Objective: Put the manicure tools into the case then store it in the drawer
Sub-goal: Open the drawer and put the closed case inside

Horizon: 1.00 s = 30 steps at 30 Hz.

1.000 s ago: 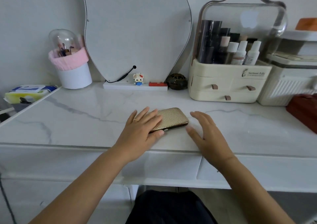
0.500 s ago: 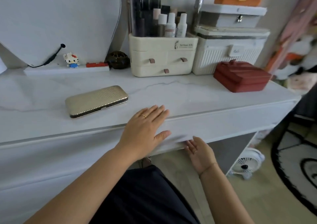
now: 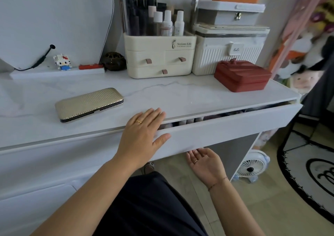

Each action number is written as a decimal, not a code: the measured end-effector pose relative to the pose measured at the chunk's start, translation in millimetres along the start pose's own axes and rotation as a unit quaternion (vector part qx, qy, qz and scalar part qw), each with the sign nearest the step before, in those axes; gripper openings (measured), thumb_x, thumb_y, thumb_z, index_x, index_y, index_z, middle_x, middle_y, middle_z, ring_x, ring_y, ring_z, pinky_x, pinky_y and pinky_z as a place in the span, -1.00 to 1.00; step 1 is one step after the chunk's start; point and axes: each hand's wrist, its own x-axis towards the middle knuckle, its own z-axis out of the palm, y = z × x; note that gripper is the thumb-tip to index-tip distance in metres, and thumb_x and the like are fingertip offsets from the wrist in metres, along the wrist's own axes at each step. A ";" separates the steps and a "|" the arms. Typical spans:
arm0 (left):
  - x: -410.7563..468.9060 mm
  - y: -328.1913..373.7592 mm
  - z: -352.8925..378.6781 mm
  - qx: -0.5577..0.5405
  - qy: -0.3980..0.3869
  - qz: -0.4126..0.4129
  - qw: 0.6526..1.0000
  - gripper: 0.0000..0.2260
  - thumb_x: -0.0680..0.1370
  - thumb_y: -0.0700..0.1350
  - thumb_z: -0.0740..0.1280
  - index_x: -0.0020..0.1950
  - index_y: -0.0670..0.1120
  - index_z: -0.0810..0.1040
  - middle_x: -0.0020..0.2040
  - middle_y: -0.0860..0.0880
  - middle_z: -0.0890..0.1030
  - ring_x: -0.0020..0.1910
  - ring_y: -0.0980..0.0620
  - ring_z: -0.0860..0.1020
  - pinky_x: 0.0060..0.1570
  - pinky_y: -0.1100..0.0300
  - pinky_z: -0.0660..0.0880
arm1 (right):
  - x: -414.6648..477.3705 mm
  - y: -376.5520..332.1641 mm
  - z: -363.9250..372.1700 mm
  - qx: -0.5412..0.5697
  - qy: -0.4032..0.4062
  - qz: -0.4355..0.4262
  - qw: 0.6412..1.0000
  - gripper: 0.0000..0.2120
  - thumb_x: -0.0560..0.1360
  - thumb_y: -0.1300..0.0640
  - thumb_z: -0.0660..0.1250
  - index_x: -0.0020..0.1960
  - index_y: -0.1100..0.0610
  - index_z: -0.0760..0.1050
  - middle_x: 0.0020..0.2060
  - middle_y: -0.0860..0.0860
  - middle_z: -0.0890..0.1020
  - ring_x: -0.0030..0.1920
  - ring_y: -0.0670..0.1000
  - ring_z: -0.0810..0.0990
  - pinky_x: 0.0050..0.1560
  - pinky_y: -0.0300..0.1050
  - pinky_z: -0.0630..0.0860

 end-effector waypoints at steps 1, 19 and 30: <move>-0.4 1.4 0.4 -0.005 0.006 -0.001 1.000 -0.38 0.56 0.28 -0.13 0.47 -0.04 0.30 0.47 0.01 0.33 0.47 0.00 0.27 0.40 0.12 0.04 | -2.1 0.4 -1.8 -0.047 0.017 -0.025 0.998 -0.89 0.51 0.21 0.18 -0.10 0.22 0.45 -0.16 0.10 0.50 -0.11 0.06 0.52 0.00 -0.07 0.51; -38.9 44.9 4.2 -0.260 0.183 -0.015 0.948 -0.68 0.56 0.03 0.22 -0.23 -0.13 0.61 -0.31 0.20 0.29 -0.26 0.17 0.27 -0.19 0.34 0.23 | -61.0 -49.6 -1.3 -0.673 0.109 -0.530 0.504 -0.60 0.33 -0.35 0.20 -0.01 -0.09 0.43 0.01 -0.18 0.34 0.14 -0.20 0.21 0.38 0.15 0.09; -67.6 75.4 -20.0 -0.391 0.103 -0.019 0.914 -0.56 0.54 0.21 0.16 -0.29 -0.03 0.65 -0.40 0.16 0.47 -0.36 0.13 0.46 -0.35 0.37 0.33 | -117.3 -61.4 -21.7 -0.675 0.115 -0.530 0.501 -0.74 0.44 -0.33 0.03 -0.34 -0.28 0.32 -0.26 -0.31 0.40 -0.05 -0.12 0.35 0.15 -0.06 0.17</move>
